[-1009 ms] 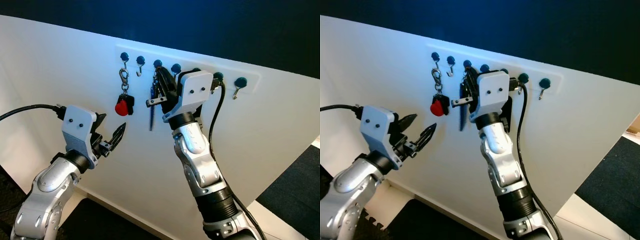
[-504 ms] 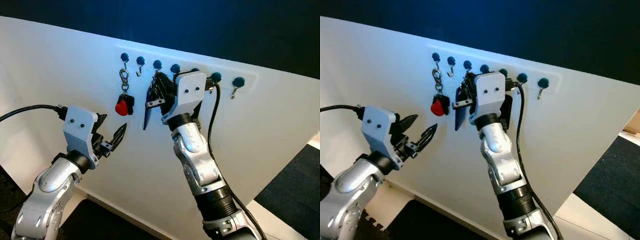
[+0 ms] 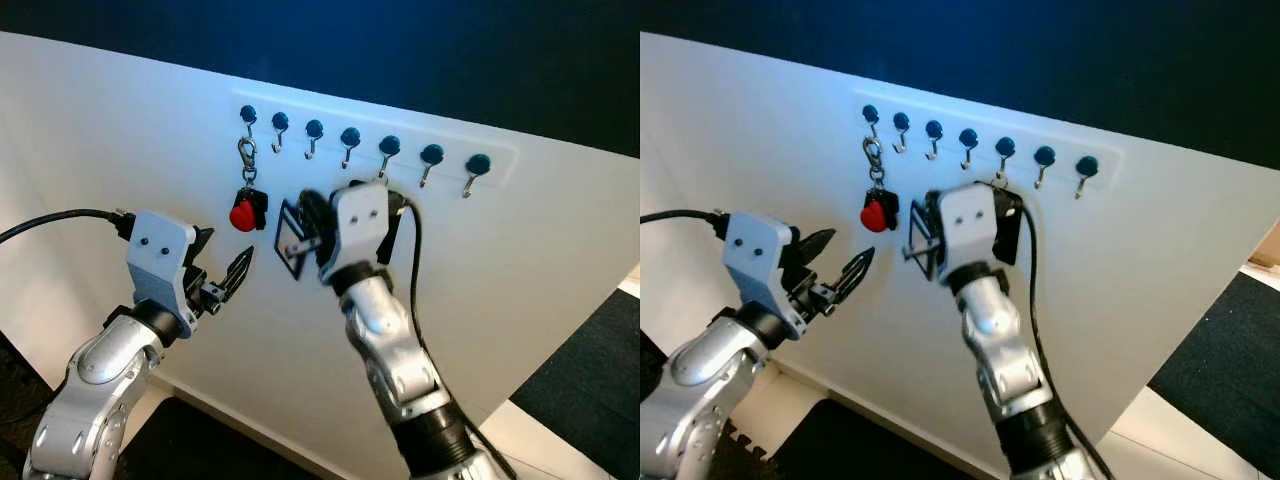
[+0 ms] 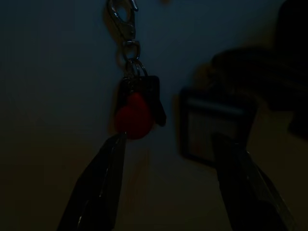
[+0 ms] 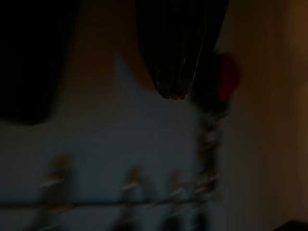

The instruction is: Hang keys on a hook

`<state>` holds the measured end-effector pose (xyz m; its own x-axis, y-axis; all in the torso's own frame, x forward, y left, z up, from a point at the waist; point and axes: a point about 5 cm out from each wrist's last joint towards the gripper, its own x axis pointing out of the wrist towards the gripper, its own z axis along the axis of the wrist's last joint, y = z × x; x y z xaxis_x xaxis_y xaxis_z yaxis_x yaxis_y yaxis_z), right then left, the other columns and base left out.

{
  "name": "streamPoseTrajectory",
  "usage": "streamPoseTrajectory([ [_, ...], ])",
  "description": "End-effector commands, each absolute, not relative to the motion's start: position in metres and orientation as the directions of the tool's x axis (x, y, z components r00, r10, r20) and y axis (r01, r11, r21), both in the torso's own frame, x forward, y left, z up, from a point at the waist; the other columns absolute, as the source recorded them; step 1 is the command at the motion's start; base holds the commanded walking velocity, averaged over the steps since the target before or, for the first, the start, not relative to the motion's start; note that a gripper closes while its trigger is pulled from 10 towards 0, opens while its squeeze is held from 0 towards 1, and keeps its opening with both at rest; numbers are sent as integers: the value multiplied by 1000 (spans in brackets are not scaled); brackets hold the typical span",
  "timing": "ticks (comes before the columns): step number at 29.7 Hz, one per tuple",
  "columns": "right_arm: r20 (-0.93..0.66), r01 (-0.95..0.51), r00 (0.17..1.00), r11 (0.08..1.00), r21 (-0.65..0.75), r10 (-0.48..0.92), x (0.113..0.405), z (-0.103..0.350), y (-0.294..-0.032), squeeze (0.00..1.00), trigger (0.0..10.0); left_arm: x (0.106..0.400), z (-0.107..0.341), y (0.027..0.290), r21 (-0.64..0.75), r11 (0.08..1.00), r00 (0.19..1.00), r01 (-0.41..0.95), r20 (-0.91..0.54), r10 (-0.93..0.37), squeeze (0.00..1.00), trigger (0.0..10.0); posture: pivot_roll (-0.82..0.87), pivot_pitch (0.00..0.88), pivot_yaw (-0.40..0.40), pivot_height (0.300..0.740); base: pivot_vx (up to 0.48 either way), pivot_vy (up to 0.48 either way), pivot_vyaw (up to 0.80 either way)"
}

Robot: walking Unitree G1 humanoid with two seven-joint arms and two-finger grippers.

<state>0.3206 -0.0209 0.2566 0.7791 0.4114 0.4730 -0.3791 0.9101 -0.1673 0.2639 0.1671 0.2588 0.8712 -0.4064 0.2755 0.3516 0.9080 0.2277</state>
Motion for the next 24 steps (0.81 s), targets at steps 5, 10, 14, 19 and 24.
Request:
streamPoseTrajectory([
  [5, 527, -409, 721, 890, -202, 450, 308, 263, -17, 0, 10000, 263, 258, 162, 209, 903, 862, 375, 279, -423, 0, 10000, 136, 151, -27, 740, 0, 0, 0],
  [10, 590, -420, 663, 881, -217, 461, 303, 276, -17, 0, 10000, 263, 257, 162, 211, 902, 862, 376, 278, -424, 0, 10000, 136, 149, -26, 740, 0, 0, 0],
  [14, 637, -436, 617, 875, -211, 462, 299, 288, -18, 0, 10000, 264, 257, 162, 212, 902, 861, 376, 278, -425, 0, 10000, 135, 150, -26, 740, 0, 0, 0],
  [19, 682, -436, 578, 876, -205, 448, 302, 305, -17, 0, 10000, 264, 257, 162, 212, 902, 862, 376, 278, -425, 0, 10000, 136, 150, -24, 740, 0, 0, 0],
  [24, 690, -421, 581, 885, -198, 431, 311, 313, -15, 0, 10000, 264, 257, 161, 212, 901, 860, 379, 278, -428, 0, 10000, 141, 149, -26, 740, 0, 0, 0],
])
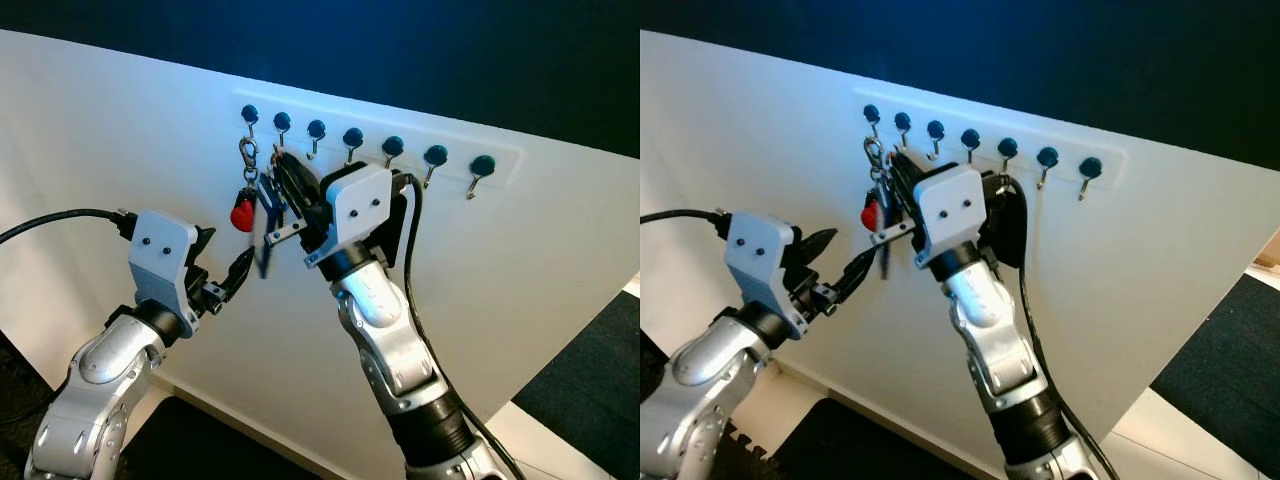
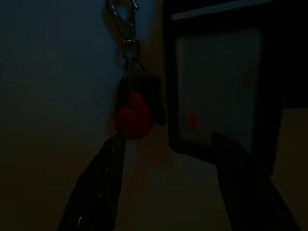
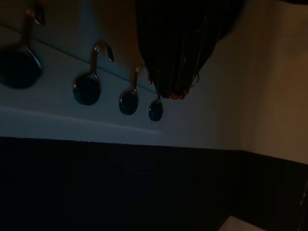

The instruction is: Hang keys on a hook

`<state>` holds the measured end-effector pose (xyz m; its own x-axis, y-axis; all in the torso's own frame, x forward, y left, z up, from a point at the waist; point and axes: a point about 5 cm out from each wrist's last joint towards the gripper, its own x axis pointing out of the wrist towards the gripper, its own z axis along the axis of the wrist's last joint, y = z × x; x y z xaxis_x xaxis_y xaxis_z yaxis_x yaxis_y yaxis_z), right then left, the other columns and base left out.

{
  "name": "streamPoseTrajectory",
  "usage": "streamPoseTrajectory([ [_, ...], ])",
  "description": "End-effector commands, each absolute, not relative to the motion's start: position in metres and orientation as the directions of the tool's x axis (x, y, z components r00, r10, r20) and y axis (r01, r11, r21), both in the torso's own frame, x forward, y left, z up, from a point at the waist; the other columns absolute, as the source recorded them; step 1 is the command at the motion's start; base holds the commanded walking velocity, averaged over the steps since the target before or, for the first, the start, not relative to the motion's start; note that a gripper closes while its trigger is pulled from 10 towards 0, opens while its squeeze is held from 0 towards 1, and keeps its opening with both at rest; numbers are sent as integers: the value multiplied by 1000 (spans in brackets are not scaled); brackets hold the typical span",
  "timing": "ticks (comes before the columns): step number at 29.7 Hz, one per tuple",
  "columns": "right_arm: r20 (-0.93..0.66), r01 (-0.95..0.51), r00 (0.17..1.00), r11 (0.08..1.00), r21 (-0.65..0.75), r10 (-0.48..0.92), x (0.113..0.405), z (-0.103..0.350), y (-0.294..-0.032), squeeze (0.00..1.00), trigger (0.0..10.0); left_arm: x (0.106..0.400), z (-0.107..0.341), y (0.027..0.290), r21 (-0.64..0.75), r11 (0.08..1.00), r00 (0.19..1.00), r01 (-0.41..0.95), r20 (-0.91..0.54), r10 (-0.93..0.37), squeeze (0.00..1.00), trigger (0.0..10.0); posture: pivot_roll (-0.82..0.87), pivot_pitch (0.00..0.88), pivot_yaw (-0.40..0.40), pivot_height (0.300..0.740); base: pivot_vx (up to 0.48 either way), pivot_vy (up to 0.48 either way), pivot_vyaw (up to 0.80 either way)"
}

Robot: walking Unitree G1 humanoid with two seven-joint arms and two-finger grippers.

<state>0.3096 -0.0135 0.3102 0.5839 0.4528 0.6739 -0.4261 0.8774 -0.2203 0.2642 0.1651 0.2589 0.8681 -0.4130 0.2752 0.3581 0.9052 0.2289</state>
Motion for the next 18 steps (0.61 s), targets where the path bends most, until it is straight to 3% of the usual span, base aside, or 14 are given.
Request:
streamPoseTrajectory([
  [1, 688, -411, 587, 889, -202, 427, 313, 314, -15, 0, 10000, 264, 257, 161, 213, 901, 860, 379, 278, -428, 0, 10000, 141, 149, -26, 740, 0, 0, 0],
  [10, 652, -382, 654, 911, -152, 384, 331, 312, -23, 0, 10000, 262, 257, 162, 213, 903, 863, 374, 278, -423, 0, 10000, 147, 146, -32, 740, 0, 0, 0],
  [18, 715, -339, 594, 921, -192, 367, 328, 329, -29, 0, 10000, 262, 257, 162, 216, 902, 862, 374, 279, -424, 0, 10000, 146, 143, -32, 740, 0, 0, 0],
])
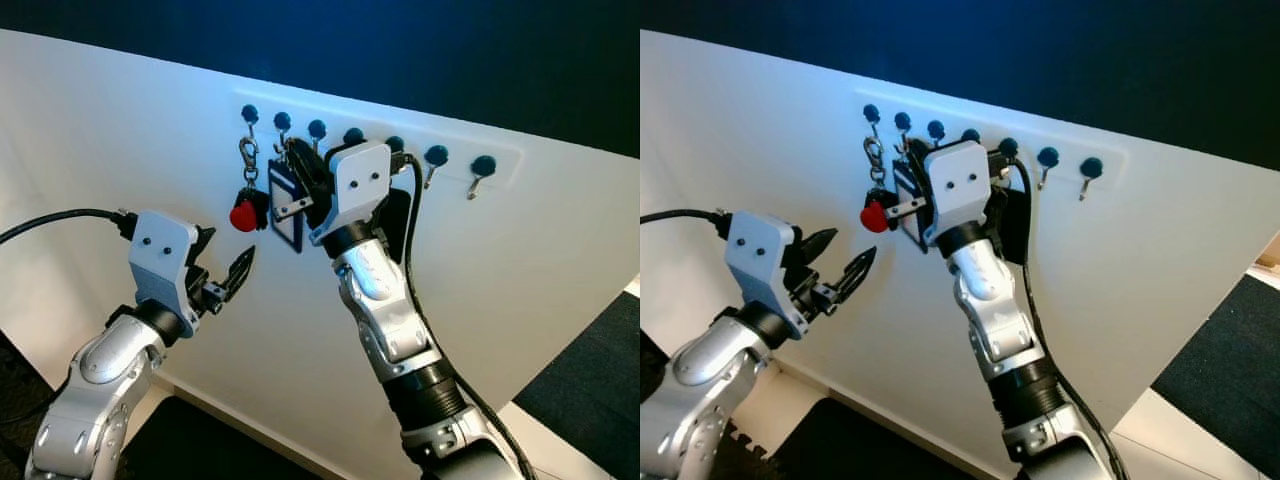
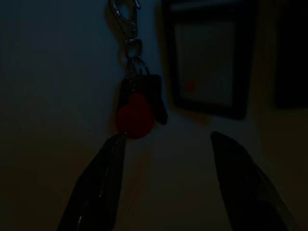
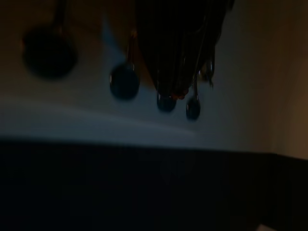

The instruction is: Hang keys on a hook

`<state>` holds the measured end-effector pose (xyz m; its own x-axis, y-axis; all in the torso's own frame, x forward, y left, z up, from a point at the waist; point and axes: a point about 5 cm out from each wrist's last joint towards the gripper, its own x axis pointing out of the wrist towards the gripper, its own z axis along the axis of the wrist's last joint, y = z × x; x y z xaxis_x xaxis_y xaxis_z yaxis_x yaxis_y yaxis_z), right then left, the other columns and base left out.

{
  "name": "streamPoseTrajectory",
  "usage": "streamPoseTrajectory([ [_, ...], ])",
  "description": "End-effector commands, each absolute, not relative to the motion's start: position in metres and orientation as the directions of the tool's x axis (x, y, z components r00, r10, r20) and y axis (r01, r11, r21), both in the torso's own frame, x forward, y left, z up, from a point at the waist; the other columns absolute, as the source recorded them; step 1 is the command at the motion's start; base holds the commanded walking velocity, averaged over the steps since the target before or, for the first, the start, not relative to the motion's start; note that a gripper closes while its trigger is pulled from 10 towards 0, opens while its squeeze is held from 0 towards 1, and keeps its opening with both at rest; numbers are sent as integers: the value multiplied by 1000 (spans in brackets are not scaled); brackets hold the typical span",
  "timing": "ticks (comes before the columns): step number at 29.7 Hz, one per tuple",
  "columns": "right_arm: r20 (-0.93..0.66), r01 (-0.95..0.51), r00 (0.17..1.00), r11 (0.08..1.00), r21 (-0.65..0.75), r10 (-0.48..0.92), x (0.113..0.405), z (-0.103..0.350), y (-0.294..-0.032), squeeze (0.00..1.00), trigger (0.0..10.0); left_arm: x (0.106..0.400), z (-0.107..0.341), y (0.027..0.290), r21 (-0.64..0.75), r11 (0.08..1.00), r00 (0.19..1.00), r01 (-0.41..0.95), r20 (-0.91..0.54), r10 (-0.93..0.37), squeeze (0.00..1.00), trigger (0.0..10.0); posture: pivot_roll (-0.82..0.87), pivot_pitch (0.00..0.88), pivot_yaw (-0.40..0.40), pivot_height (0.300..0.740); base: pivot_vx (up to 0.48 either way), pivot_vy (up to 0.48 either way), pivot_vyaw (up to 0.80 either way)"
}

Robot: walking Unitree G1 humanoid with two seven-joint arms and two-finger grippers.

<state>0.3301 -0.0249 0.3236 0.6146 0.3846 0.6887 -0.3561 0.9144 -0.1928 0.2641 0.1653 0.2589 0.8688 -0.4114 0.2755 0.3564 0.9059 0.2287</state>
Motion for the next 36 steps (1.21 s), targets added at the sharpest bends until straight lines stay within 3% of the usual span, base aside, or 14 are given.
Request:
streamPoseTrajectory([
  [1, 723, -340, 583, 920, -196, 370, 327, 330, -29, 0, 10000, 262, 257, 162, 215, 902, 862, 374, 279, -424, 0, 10000, 146, 140, -31, 740, 0, 0, 0],
  [8, 733, -329, 575, 923, -198, 362, 327, 333, -32, 0, 10000, 262, 258, 162, 215, 901, 861, 376, 279, -426, 0, 10000, 145, 140, -29, 740, 0, 0, 0],
  [18, 641, -312, 687, 936, -165, 342, 343, 315, -38, 0, 10000, 263, 258, 161, 216, 901, 860, 377, 280, -427, 0, 10000, 145, 145, -25, 740, 0, 0, 0],
  [36, 642, -340, 688, 932, -127, 338, 328, 295, -51, 0, 10000, 263, 257, 162, 213, 903, 864, 374, 276, -422, 0, 10000, 145, 152, -26, 740, 0, 0, 0],
])
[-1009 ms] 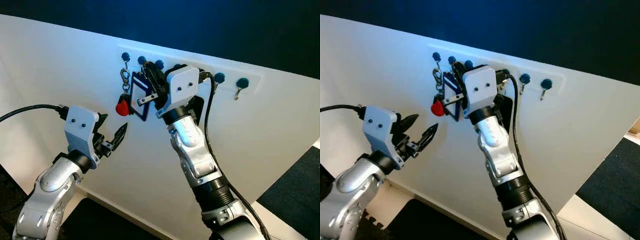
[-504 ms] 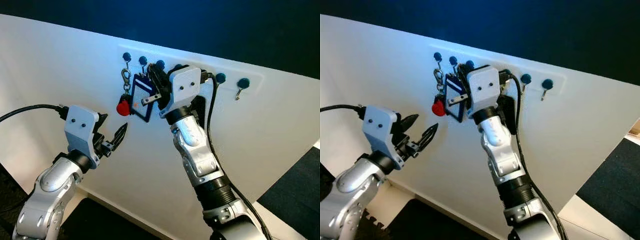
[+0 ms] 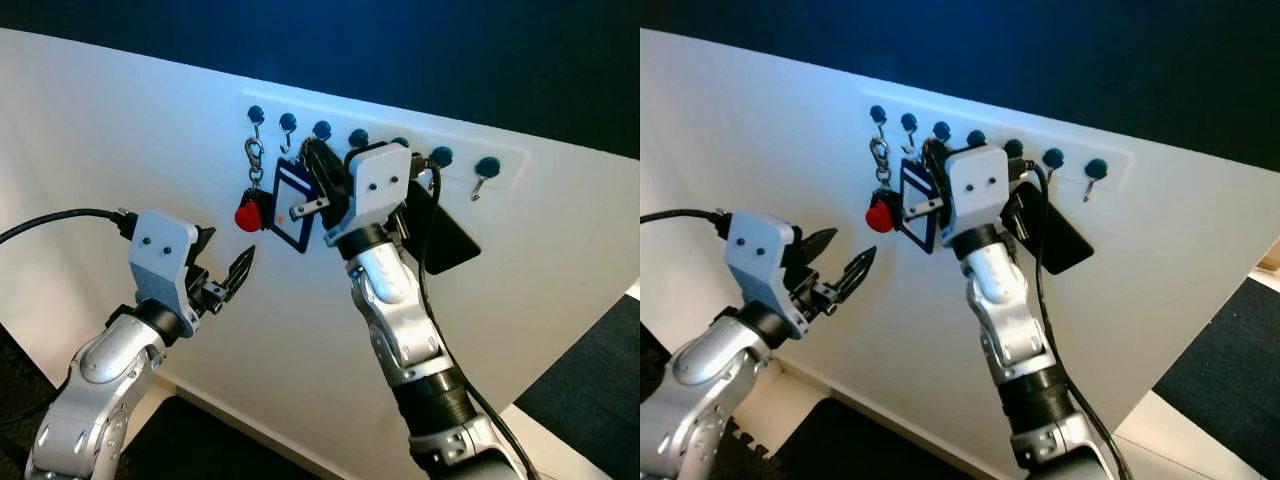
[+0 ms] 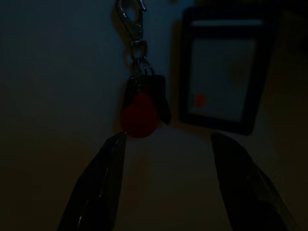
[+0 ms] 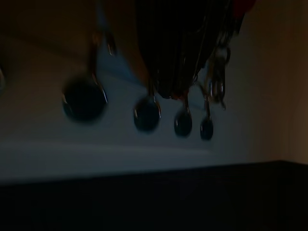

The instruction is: Hang keys on a hook

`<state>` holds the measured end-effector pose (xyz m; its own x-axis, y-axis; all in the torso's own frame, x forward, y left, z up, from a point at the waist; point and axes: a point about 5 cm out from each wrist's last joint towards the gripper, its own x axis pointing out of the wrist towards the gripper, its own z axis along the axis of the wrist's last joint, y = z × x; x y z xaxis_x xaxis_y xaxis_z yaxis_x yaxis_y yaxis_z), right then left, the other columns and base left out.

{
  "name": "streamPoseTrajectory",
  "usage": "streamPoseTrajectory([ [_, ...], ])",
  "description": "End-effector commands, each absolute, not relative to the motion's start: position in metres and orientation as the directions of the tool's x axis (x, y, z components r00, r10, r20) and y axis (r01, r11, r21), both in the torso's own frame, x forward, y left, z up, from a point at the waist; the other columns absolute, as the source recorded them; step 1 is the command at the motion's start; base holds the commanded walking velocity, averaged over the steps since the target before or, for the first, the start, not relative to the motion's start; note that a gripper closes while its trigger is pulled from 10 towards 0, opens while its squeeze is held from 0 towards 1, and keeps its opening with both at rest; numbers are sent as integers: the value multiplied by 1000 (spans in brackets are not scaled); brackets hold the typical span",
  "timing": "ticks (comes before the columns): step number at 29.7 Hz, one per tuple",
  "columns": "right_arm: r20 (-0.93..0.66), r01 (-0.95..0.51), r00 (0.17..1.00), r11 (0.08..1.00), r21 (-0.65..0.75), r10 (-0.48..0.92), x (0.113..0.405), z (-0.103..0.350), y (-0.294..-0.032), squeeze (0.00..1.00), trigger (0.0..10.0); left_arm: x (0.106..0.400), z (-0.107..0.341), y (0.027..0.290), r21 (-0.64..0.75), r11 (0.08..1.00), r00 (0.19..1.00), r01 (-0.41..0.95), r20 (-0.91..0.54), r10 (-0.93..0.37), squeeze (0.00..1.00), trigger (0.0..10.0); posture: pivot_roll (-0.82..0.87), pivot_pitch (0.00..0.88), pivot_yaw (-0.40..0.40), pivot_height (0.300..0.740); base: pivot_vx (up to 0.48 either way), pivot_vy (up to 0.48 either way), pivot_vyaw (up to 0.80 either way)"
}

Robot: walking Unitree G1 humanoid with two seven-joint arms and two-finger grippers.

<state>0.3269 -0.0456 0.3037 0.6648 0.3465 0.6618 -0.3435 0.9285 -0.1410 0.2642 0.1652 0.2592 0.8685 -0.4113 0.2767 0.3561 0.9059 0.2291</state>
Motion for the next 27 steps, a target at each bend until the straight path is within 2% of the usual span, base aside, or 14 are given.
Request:
streamPoseTrajectory([
  [1, 643, -339, 688, 932, -125, 337, 328, 295, -52, 0, 10000, 263, 257, 162, 213, 903, 863, 374, 275, -423, 0, 10000, 145, 152, -26, 740, 0, 0, 0],
  [12, 579, -328, 748, 939, -102, 324, 331, 282, -54, 0, 10000, 264, 257, 161, 212, 902, 862, 377, 275, -425, 0, 10000, 144, 155, -22, 740, 0, 0, 0],
  [14, 546, -335, 795, 942, 30, 265, 337, 281, -58, 0, 10000, 263, 257, 161, 213, 902, 864, 375, 273, -423, 0, 10000, 144, 155, -23, 740, 0, 0, 0],
  [17, 542, -335, 801, 940, 56, 253, 339, 281, -59, 0, 10000, 263, 256, 162, 213, 903, 864, 374, 273, -422, 0, 10000, 145, 156, -24, 740, 0, 0, 0],
  [18, 540, -354, 806, 928, 112, 242, 341, 283, -61, 0, 10000, 263, 256, 162, 213, 903, 865, 373, 272, -421, 0, 10000, 145, 156, -24, 740, 0, 0, 0],
  [23, 551, -352, 796, 932, 82, 252, 342, 288, -61, 0, 10000, 263, 256, 162, 212, 903, 865, 372, 272, -421, 0, 10000, 145, 155, -25, 740, 0, 0, 0],
  [26, 561, -316, 762, 942, -113, 323, 340, 290, -57, 0, 10000, 263, 257, 162, 212, 904, 865, 372, 274, -421, 0, 10000, 145, 155, -24, 740, 0, 0, 0],
  [27, 561, -316, 762, 942, -113, 323, 340, 290, -57, 0, 10000, 263, 257, 162, 212, 904, 865, 372, 274, -421, 0, 10000, 145, 155, -24, 740, 0, 0, 0],
])
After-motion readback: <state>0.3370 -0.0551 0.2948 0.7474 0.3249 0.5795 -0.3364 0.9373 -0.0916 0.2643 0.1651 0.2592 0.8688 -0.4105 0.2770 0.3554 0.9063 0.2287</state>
